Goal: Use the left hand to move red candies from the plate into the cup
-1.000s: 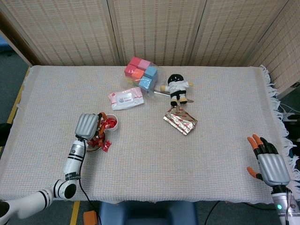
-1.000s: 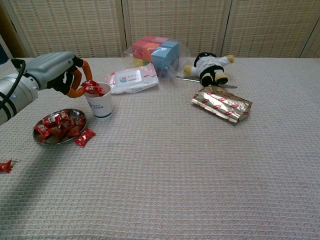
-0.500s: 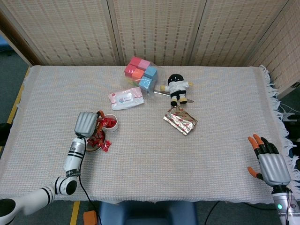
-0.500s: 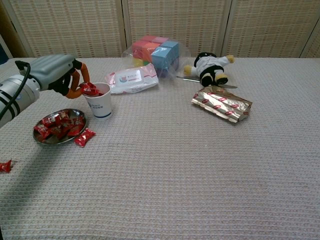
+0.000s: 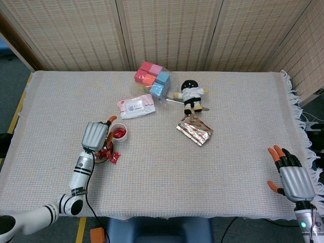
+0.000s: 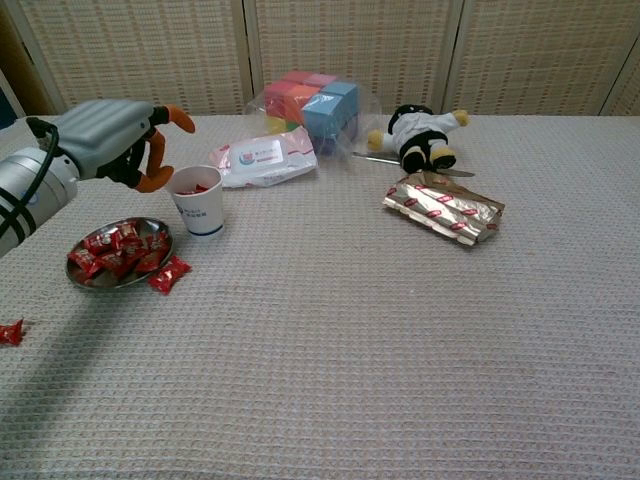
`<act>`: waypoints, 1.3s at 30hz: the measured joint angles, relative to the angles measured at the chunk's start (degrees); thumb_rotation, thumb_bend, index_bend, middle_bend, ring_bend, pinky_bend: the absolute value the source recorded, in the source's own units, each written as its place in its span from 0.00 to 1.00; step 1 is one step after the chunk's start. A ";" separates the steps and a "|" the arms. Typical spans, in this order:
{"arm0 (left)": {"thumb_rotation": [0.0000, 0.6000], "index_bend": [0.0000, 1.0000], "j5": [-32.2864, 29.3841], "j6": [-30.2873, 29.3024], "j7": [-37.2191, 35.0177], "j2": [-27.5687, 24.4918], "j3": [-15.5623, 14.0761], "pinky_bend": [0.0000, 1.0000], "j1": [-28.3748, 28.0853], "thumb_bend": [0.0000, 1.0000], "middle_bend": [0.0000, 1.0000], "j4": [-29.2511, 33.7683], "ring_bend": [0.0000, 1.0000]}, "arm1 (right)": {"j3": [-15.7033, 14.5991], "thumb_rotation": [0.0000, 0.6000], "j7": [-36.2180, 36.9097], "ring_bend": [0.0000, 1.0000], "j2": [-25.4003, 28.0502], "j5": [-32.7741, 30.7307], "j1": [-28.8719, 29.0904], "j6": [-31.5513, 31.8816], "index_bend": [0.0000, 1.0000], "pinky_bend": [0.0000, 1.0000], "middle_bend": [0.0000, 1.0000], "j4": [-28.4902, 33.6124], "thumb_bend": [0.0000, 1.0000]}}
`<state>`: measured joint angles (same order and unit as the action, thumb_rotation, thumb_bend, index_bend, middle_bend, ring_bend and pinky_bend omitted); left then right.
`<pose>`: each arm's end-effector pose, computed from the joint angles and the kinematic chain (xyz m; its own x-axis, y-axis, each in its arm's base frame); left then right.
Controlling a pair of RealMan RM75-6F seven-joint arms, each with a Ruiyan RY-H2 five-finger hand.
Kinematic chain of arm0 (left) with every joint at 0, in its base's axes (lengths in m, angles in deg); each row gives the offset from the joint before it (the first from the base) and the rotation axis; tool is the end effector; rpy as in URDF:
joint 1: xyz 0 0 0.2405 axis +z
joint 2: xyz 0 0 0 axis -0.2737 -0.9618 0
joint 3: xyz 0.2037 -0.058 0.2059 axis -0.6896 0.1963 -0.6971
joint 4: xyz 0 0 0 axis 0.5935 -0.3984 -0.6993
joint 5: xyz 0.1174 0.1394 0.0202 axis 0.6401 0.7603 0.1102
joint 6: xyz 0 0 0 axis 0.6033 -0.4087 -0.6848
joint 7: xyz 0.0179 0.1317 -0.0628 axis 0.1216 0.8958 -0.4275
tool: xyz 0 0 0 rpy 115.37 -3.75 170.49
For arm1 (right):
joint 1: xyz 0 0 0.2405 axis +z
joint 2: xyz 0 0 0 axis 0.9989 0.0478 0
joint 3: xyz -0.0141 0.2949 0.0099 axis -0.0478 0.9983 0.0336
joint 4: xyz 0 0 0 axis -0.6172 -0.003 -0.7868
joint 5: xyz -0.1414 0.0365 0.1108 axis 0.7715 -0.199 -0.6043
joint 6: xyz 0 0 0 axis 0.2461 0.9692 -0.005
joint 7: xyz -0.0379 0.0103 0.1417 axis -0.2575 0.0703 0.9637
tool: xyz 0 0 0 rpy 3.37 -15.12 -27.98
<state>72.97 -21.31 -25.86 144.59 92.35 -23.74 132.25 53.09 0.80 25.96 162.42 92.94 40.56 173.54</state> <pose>-0.2044 0.3967 0.0152 0.4990 -0.0603 0.8645 0.8317 -0.2468 -0.4973 -0.3360 -0.1805 0.1868 0.5122 -0.1660 0.8427 -0.8523 0.0233 0.5226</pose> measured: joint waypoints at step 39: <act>1.00 0.44 10.44 -10.63 2.69 -7.29 -19.42 1.00 24.50 0.42 0.49 1.66 0.64 | -1.57 1.00 0.31 0.00 0.29 3.57 -0.38 0.48 0.00 0.14 0.00 0.60 0.14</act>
<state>83.40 -31.94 -23.17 137.30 72.93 0.76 133.91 51.52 1.10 26.25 165.99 92.57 41.04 174.14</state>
